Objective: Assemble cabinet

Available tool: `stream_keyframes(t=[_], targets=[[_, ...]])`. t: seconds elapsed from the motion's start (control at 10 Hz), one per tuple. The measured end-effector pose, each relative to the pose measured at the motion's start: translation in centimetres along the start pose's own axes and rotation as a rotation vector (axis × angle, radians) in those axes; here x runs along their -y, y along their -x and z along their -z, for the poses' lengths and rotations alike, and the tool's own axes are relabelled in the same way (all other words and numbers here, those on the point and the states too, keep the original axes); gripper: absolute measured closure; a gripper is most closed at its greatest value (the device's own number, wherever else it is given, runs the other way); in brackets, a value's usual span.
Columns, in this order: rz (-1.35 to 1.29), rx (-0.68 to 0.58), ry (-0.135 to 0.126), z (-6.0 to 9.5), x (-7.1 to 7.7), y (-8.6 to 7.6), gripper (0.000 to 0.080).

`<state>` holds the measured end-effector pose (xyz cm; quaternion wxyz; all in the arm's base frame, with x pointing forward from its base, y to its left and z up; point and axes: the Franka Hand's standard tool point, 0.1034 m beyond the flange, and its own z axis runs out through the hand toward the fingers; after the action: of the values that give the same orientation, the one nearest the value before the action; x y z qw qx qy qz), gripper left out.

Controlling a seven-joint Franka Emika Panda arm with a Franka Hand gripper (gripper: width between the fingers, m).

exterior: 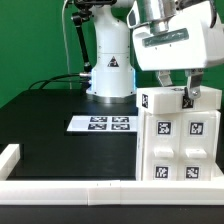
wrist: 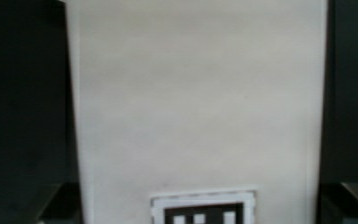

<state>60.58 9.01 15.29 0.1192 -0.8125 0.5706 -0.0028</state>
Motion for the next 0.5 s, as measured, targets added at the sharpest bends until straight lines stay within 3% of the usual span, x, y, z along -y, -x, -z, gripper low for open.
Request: stream_keyframes(t=[0.3,0.5], targets=[[-0.239,0.015,-0.004,-0.09,-0.06,0.07,0.0243],[-0.479,0.006,-0.035,-0.1,-0.06,0.17,0.0243]])
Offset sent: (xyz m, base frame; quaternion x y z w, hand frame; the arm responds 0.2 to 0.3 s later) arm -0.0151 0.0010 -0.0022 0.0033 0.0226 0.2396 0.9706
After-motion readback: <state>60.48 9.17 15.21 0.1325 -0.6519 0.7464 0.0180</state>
